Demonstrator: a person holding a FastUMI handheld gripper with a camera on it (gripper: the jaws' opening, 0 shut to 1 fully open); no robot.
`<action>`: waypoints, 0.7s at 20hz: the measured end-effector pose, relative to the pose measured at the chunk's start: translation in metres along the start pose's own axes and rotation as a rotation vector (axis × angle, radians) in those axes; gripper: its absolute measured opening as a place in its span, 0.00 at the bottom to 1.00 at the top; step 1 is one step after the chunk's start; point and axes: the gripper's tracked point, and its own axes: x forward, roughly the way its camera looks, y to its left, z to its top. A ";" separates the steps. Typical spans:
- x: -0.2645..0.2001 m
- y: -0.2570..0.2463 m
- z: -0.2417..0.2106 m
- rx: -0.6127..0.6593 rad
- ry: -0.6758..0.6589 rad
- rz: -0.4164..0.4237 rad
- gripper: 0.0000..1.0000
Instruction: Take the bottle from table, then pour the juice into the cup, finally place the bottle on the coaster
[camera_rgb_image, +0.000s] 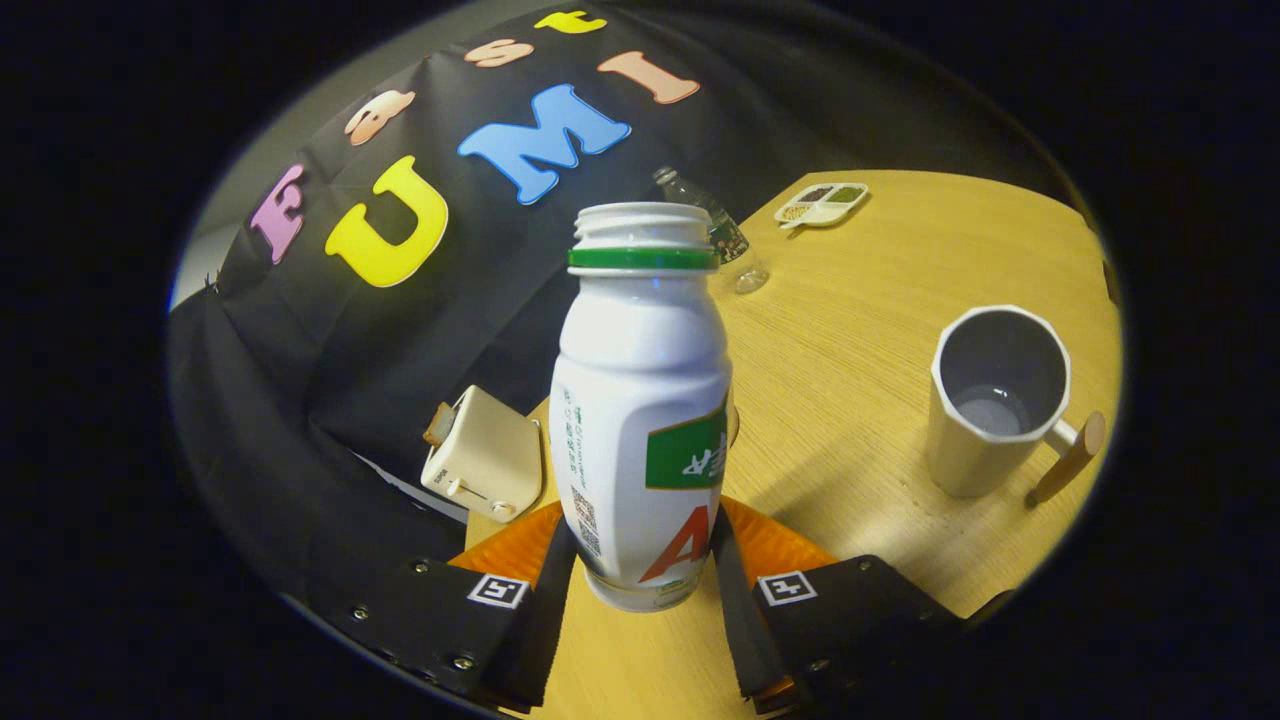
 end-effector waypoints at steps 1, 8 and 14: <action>0.005 0.001 0.002 -0.025 -0.011 -0.011 0.69; 0.033 0.006 0.017 -0.137 -0.088 -0.060 0.69; 0.062 0.005 0.033 -0.238 -0.145 -0.120 0.69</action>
